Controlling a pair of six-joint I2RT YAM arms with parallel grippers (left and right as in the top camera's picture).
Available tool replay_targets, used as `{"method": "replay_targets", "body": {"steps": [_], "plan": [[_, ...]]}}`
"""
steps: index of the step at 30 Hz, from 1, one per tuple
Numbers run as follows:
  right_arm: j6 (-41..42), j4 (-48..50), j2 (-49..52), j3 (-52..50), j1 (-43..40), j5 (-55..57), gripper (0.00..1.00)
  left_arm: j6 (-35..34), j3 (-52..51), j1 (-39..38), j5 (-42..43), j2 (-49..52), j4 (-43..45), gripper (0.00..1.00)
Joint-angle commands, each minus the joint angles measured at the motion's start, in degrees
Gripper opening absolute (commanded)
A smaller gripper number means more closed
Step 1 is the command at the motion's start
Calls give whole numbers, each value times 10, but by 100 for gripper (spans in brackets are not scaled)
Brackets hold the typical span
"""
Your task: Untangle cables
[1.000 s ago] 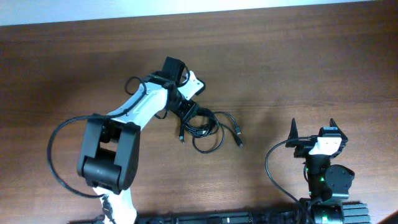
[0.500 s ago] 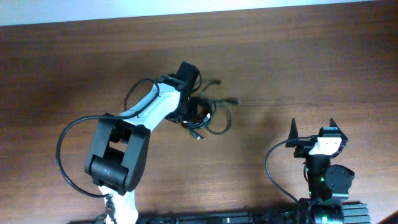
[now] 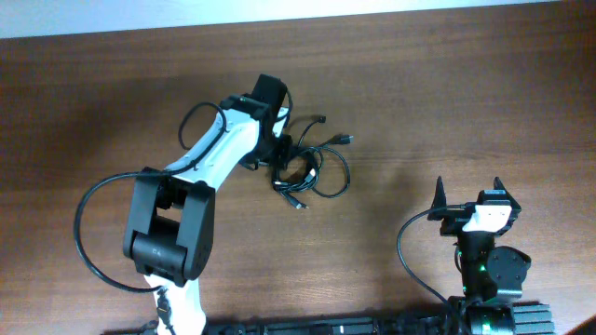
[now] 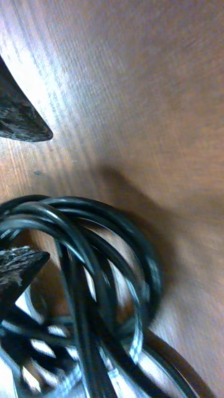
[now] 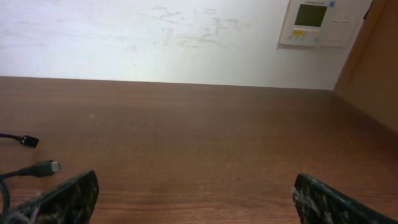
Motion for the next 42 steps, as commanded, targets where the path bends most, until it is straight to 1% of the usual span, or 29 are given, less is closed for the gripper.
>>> {"method": "replay_targets", "body": {"steps": [1,2,3,4,7,10,14,15,16,17,18,20,23,24,26,27,28,30,32,33,34,35,36,37,38,39,40,41,42], "plan": [[2,-2,-4,-4,4,7,98,16,-32,1,5,0,10,56],[2,-2,-4,-4,4,7,99,16,-36,1,5,0,19,54],[2,-2,-4,-4,4,7,99,16,-42,1,5,0,42,48],[2,-2,-4,-4,4,7,98,16,-46,1,5,0,57,46],[2,-2,-4,-4,4,7,99,16,-45,1,-5,0,90,47],[2,-2,-4,-4,4,7,99,16,-46,1,-10,0,104,40],[2,-2,-4,-4,4,7,99,16,-67,1,-10,10,126,36],[2,-2,-4,-4,4,7,98,16,-79,1,-10,12,143,33],[2,-2,-4,-4,4,7,99,15,-100,1,-10,14,177,17],[2,-2,-4,-4,4,7,99,15,-109,1,-10,14,188,2],[2,-2,-4,-4,4,7,99,16,-112,1,-10,14,190,0],[2,-2,-4,-4,4,7,98,16,-101,5,-17,8,185,0],[2,-2,-4,-4,4,7,99,5,-52,15,-17,-48,137,0],[2,-2,-4,-4,4,7,99,-22,-43,15,-17,-77,126,0],[2,-2,-4,-4,4,7,99,-124,-43,15,-17,-124,113,0],[2,-2,-4,-4,4,7,99,-230,-43,15,-16,-143,91,0],[2,-2,-4,-4,4,7,99,-320,-43,13,-14,-152,67,0],[2,-2,-4,-4,4,7,99,-435,-48,3,-8,-150,23,0],[6,-2,-4,-4,4,4,99,-496,-53,-9,-8,-150,-3,0],[19,-2,-4,-4,4,0,99,-515,-54,-16,-8,-150,-6,0],[54,-2,-4,-4,4,0,98,-515,-54,-19,-9,-150,-5,0],[119,-2,-3,-4,4,-4,99,-515,-54,-21,-9,-150,-5,5],[195,-1,-3,-4,4,-16,98,-514,-54,-21,-14,-150,-7,35],[303,2,-3,-4,4,-44,98,-503,-54,-21,-17,-150,-7,79],[418,7,-2,-4,4,-92,98,-466,-54,-20,-21,-150,-6,100],[476,9,-2,-4,4,-122,98,-426,-53,-20,-27,-150,-6,99],[503,12,-2,-4,4,-165,99,-388,-53,-20,-37,-150,-6,99],[502,16,-2,-4,4,-210,99,-304,-53,-20,-52,-150,-6,100],[502,15,-2,-4,4,-216,99,-248,-53,-21,-67,-150,-2,92]]}}
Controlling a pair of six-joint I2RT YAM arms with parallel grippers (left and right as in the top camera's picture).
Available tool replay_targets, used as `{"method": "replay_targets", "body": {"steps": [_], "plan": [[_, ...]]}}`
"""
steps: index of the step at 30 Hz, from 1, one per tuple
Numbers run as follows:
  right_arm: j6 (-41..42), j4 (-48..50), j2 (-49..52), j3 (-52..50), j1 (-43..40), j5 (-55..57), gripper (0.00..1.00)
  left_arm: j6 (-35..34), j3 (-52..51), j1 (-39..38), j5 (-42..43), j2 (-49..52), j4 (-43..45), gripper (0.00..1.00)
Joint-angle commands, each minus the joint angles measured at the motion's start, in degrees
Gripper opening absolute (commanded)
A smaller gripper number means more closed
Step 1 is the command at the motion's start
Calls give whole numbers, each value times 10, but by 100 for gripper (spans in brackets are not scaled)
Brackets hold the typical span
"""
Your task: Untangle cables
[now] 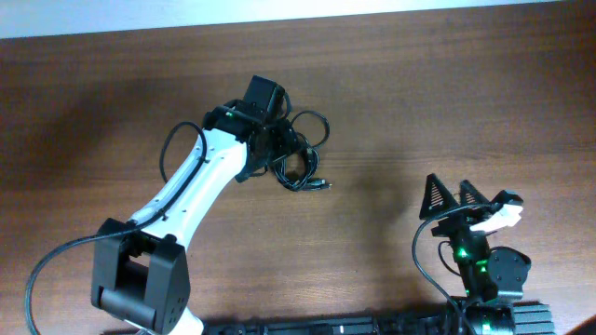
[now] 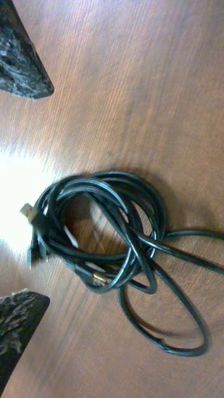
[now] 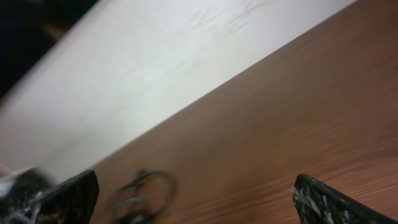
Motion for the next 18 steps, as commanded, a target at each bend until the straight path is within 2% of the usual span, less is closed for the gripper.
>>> {"method": "replay_targets", "body": {"steps": [1,2,3,4,5,8,11,14,15,17,18], "plan": [[81,2,-2,-4,4,-92,99,212,-1,1,-47,-2,14,86],[81,2,-2,-4,4,-93,98,262,-1,1,-46,-2,25,84],[81,2,-1,-4,4,-92,99,316,-1,1,-46,-2,39,72],[81,1,2,-4,4,-93,99,353,-3,1,-46,-2,58,68],[81,1,10,-4,4,-99,98,367,-5,1,-46,-1,78,71],[81,2,40,-4,4,-121,98,366,-5,1,-36,15,111,70],[76,2,115,-4,4,-155,98,367,-5,1,57,40,110,66],[66,-8,213,12,4,-158,99,366,-5,-8,149,43,113,47],[38,-10,251,31,4,-169,98,366,-5,-17,147,43,115,63],[-7,-39,307,81,4,-172,99,327,-5,-33,147,49,133,64],[-28,-76,341,123,4,-172,99,284,-5,-45,147,56,148,67]]}}
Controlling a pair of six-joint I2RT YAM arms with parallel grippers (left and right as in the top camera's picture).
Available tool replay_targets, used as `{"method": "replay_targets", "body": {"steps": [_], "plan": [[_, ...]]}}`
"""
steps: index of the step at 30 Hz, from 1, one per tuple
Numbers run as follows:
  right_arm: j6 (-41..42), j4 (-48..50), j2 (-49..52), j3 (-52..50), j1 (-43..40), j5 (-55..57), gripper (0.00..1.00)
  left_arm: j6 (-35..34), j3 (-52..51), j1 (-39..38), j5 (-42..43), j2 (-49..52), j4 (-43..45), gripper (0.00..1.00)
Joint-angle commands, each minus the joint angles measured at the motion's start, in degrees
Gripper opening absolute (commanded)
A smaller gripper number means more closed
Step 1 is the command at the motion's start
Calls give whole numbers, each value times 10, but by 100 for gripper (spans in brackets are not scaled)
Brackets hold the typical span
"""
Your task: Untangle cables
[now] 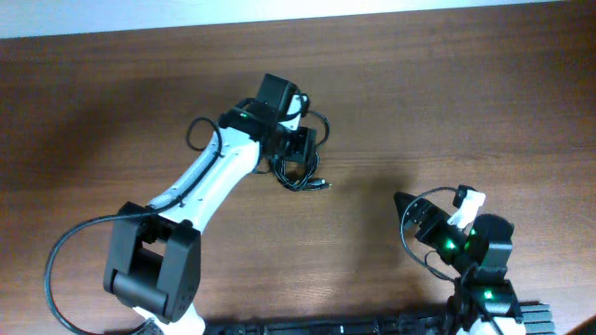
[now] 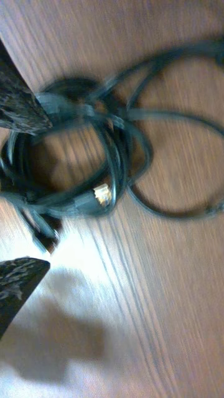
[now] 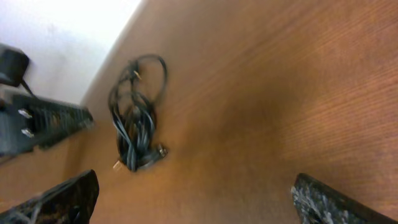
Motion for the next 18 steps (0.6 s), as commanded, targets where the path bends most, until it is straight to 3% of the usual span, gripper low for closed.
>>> {"method": "replay_targets", "body": {"steps": [1,3,4,5,7,8,11,13,15,18], "plan": [[-68,-63,70,115,4,-14,99,-83,-2,-34,27,24,33,69],[-68,-107,111,176,4,-47,98,-81,-2,-42,-16,28,43,76],[-68,-101,137,203,4,-123,99,-64,9,-37,-55,28,41,77],[-68,-94,146,208,4,-170,98,-55,32,-20,-81,28,18,81],[-106,-36,168,209,10,-214,99,-56,83,19,-104,27,-45,99],[-126,-26,179,216,16,-209,99,-56,107,39,-104,27,-74,99],[-191,-79,248,297,68,-106,100,-56,177,100,-104,25,-161,99],[-291,-217,376,451,195,118,99,-61,191,171,-104,-13,-194,99],[-311,-219,447,497,250,158,97,-61,191,205,-104,-35,-210,99],[-315,-140,568,518,315,158,88,-73,191,245,-104,-49,-247,99]]}}
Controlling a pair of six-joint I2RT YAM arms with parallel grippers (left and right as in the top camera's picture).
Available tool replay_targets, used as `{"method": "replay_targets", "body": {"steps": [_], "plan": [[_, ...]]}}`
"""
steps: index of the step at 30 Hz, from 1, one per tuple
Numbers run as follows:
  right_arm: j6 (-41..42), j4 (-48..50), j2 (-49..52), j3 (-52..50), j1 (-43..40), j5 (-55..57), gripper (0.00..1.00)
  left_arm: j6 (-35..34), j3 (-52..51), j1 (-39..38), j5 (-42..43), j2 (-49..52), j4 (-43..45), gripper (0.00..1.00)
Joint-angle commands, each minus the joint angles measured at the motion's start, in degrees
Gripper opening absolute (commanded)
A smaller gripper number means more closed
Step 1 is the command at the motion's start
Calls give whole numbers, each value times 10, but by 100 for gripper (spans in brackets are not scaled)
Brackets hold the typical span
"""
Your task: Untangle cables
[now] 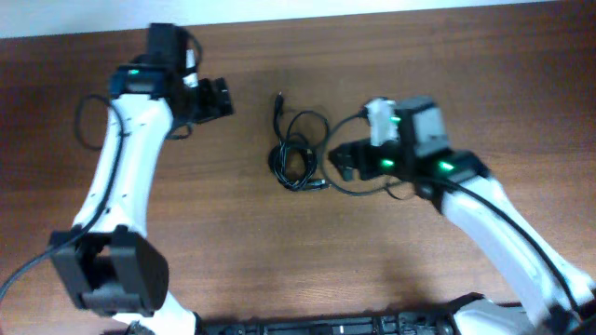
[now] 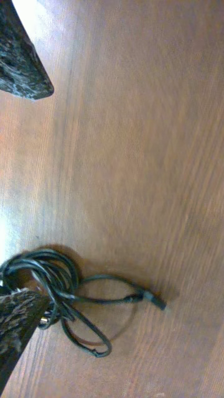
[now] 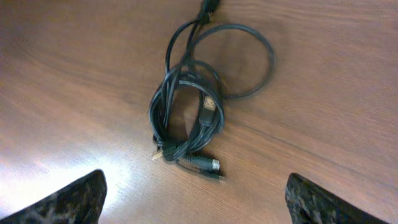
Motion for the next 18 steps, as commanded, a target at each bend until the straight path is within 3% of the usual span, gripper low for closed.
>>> {"method": "replay_targets", "body": {"steps": [1,5,9,10,11,13,15,18], "plan": [[-29,68,116,10,51,43,87,-10,10,29,-4,-28,-29,99],[-43,234,242,10,98,46,88,-10,8,34,-3,-28,-39,99],[-44,337,318,11,101,139,80,-10,8,34,-4,-28,-42,99],[-44,342,327,11,101,138,73,-10,8,34,-4,-28,-42,99],[-43,340,339,12,102,138,56,-10,8,34,-4,-28,-41,99],[-43,340,346,12,102,138,54,-10,8,34,-3,-28,-41,99],[-38,341,346,18,102,134,4,-10,8,34,-3,-28,-41,99],[46,301,306,43,98,112,4,-10,8,34,-4,-28,-43,99]]}}
